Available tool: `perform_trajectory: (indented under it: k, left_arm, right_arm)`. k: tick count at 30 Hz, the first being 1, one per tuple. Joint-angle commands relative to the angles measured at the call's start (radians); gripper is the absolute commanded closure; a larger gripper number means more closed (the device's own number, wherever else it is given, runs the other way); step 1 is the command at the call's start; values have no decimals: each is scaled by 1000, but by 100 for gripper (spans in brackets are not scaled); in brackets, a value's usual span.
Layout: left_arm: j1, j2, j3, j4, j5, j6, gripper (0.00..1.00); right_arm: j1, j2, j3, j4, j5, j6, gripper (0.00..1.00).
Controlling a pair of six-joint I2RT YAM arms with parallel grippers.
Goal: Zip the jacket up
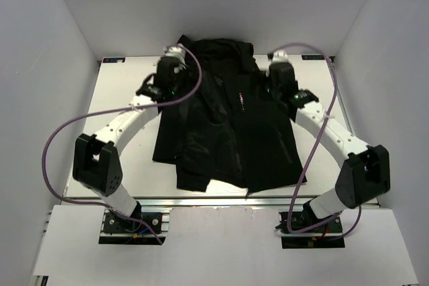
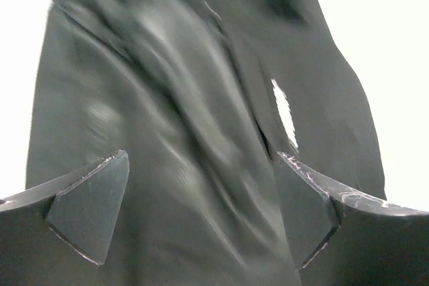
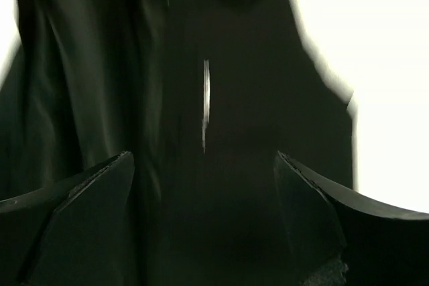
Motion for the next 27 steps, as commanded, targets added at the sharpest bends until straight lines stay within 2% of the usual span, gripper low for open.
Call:
perform_trajectory:
  k: [1, 4, 7, 9, 13, 15, 20, 21, 23, 27]
  left_arm:
    - [-84, -71, -179, 28, 119, -41, 2]
    - [-131, -62, -255, 48, 151, -79, 2]
    - [-136, 11, -269, 74, 194, -104, 2]
    - [-136, 97, -223, 54, 186, -101, 2]
    - [-136, 260, -88, 2, 128, -78, 3]
    - [-133, 365, 16, -47, 85, -64, 10]
    - [-116, 565, 239, -137, 27, -33, 21]
    - [-108, 599, 324, -153, 28, -33, 24]
    - [-78, 689, 406, -191, 47, -35, 25]
    - [-36, 798, 584, -233, 36, -21, 25]
  right_arm:
    - [9, -40, -248, -123, -135, 143, 11]
    - [12, -101, -403, -73, -150, 163, 11]
    - [12, -88, -461, -34, -101, 185, 11]
    - [12, -32, -458, -14, -47, 186, 11]
    - [2, 125, -386, 6, 57, 147, 17]
    - [-14, 191, -314, 10, 82, 134, 18]
    - [-100, 409, -122, -19, 23, 117, 21]
    - [-107, 429, -70, -13, 23, 110, 21]
    - [-132, 478, -25, 1, 26, 91, 21]
    - [-157, 525, 114, 6, -77, 26, 22]
